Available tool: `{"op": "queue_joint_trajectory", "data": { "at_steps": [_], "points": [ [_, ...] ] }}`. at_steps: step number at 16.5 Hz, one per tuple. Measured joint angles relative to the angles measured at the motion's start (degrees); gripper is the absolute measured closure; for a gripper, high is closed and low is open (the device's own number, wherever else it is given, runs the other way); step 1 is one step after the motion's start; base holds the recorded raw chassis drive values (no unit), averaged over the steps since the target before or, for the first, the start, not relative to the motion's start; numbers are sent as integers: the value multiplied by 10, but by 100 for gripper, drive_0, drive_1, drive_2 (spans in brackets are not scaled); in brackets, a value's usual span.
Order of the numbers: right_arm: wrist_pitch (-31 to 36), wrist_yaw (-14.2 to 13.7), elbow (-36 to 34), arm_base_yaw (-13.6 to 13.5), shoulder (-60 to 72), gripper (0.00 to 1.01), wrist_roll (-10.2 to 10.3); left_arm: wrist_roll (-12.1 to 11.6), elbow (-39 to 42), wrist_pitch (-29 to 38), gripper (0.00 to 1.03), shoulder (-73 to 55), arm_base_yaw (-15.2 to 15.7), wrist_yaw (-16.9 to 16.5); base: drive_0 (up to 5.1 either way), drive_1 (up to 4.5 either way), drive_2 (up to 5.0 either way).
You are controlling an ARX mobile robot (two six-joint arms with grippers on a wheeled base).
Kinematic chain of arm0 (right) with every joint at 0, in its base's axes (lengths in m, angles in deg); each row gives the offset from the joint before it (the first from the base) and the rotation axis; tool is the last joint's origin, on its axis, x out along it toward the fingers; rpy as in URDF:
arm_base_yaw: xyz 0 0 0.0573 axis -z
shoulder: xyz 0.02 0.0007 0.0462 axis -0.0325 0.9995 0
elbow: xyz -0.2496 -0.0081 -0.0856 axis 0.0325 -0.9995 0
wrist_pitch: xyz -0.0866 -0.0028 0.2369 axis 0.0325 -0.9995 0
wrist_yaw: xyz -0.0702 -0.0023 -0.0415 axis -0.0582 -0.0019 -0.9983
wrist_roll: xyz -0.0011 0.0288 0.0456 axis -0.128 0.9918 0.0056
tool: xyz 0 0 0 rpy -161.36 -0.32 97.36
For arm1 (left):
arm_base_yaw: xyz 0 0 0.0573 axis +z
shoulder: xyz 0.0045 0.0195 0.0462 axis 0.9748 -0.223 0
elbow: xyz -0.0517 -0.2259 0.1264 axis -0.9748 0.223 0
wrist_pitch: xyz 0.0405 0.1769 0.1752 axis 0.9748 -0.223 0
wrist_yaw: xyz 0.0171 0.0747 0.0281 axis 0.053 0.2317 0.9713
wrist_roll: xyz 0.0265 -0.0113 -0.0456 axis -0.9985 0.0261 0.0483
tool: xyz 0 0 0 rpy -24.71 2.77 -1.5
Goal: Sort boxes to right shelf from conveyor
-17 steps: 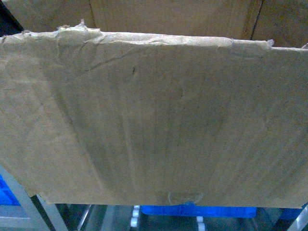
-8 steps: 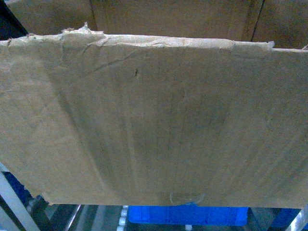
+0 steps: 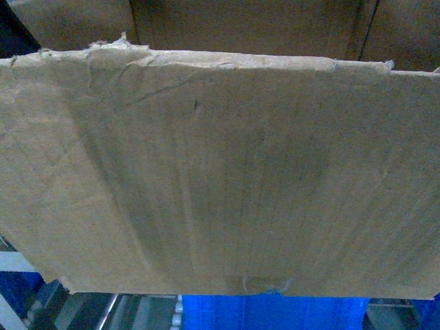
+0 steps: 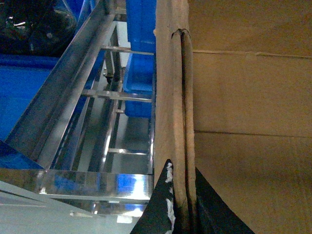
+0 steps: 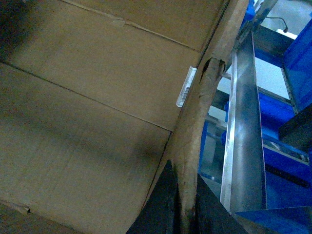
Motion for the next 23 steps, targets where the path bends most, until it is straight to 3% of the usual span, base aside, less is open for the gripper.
{"op": "queue_joint_trajectory", "data": {
  "at_steps": [11,15,20,23],
  "points": [
    [-7,0,5,-2,5,99,1,0,-3,-7,101,-1,1,-3,0,39,-40],
    [-46,-2,100,-4,97,99,26,-5,-102,-21,101,-99,33,-35,0,0,0],
    [-83,8,189,-11,177,99,30,-5,-139,-31,101,-159,67,-43,0,0,0],
    [-76,-5,208,-12,203,99,20,-8,-148,-4,101,-185,70,-41,25,25,25]
  ]
}}
